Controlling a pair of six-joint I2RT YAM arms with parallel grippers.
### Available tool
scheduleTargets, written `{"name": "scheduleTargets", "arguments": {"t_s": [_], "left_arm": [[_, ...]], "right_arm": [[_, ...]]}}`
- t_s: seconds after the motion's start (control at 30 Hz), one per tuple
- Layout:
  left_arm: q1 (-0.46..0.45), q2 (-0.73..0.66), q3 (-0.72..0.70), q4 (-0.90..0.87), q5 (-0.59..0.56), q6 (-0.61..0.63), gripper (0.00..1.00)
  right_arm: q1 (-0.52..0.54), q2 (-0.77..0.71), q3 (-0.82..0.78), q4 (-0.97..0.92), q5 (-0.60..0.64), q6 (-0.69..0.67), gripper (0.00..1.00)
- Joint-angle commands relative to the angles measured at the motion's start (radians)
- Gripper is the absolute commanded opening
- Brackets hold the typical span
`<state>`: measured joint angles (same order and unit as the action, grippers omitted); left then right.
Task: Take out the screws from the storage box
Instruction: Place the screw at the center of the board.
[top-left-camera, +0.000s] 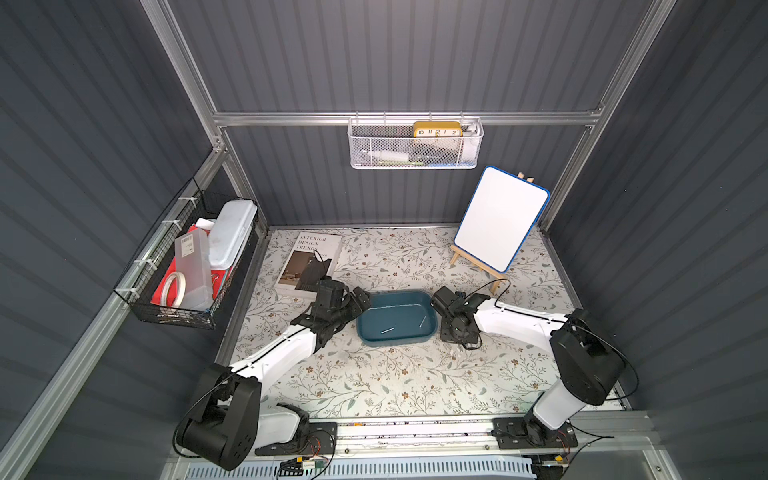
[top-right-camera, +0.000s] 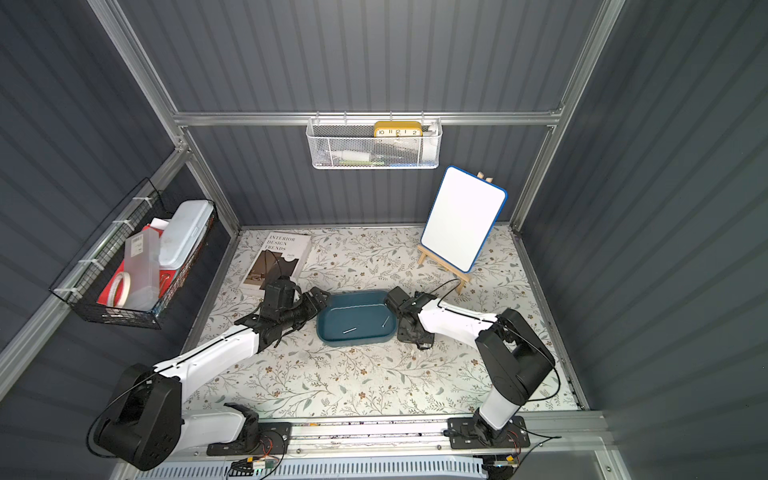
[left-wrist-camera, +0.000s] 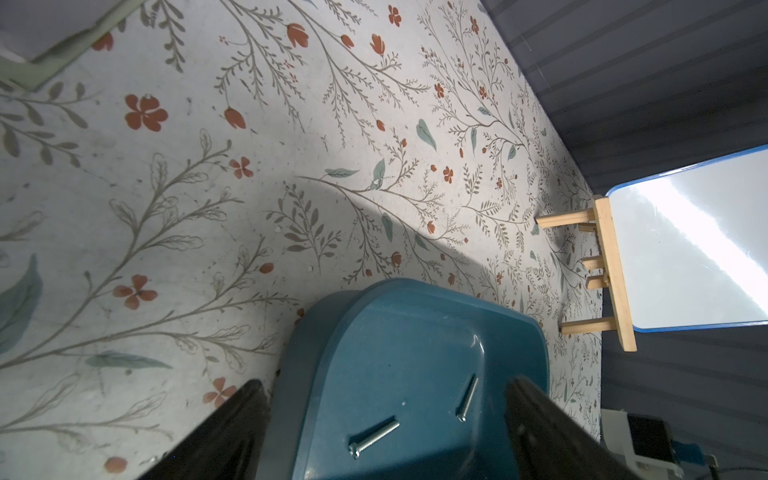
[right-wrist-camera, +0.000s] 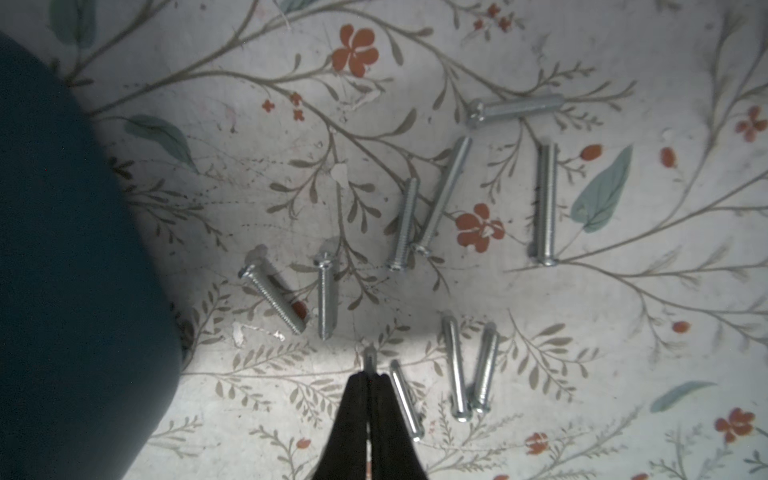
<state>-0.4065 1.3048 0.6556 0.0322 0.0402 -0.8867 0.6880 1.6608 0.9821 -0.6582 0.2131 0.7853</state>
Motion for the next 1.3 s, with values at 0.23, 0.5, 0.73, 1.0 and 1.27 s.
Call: {"name": "scheduleTargets", "arguments": {"t_s": [0.23, 0.5, 0.73, 1.0, 1.27], "left_arm": [[-0.005, -0.001, -0.008, -0.011, -0.005, 0.01, 0.91], [-0.005, 0.025, -0.003, -0.021, -0.007, 0.023, 0.87], [-0.005, 0.033, -0.001, -0.018, -0.002, 0.023, 0.83], [-0.005, 0.077, 0.021, -0.038, -0.071, 0.02, 0.77], [-0.005, 0.163, 0.073, -0.061, -0.132, 0.009, 0.72]], "right_arm": [[-0.005, 0.058, -0.002, 0.011, -0.032, 0.033, 0.09], [-0.004, 0.068, 0.0, 0.008, -0.049, 0.028, 0.23], [-0.004, 0.003, 0.013, -0.026, -0.037, 0.028, 0.29], [-0.004, -0.194, 0.021, -0.045, 0.034, 0.04, 0.3], [-0.004, -0.358, -0.033, -0.048, 0.127, 0.041, 0.3]]}}
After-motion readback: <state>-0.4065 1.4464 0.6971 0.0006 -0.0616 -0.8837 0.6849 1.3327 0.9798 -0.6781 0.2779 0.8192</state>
